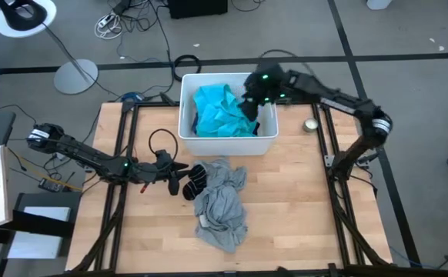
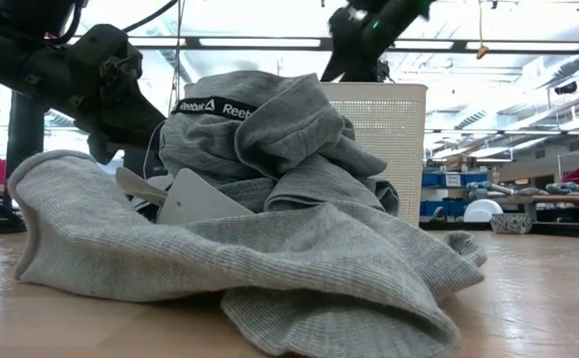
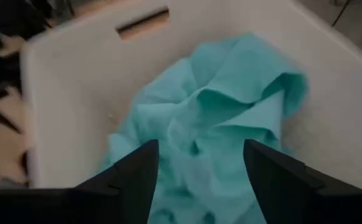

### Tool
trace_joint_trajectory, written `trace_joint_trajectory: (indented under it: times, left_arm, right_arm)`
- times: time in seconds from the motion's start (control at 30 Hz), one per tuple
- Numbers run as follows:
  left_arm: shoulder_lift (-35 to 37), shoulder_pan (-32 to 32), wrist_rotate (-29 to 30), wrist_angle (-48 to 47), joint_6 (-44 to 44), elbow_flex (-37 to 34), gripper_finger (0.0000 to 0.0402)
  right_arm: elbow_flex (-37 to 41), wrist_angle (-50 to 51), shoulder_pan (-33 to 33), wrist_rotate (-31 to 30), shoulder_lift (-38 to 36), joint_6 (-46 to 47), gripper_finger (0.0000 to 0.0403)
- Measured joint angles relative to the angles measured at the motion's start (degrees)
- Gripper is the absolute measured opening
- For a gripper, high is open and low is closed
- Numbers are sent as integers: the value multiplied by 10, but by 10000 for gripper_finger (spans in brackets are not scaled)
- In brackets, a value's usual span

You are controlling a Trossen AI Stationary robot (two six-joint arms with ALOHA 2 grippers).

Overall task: Sort clothes
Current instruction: Put the top black sock into the white bin

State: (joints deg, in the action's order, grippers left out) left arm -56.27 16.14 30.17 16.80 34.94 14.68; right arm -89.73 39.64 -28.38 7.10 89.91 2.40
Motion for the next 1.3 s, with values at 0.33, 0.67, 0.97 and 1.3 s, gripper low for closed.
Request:
trace_joint_trajectory:
  times: [0.33, 0.67, 0.97, 1.3]
  left_arm:
    - [0, 0, 0, -2, -1, 0, 135]
    - [0, 0, 0, -8, -2, 0, 135]
    - [-24, 0, -1, -37, -47, 0, 135]
    - [-179, -33, -2, 53, -74, 0, 135]
  right_arm:
    - [3, 130, 90, -5, -147, 21, 236]
    - [168, 98, 317, -165, -250, 139, 235]
    - [372, -63, 452, -291, -271, 252, 235]
    - [595, -370, 498, -332, -266, 358, 235]
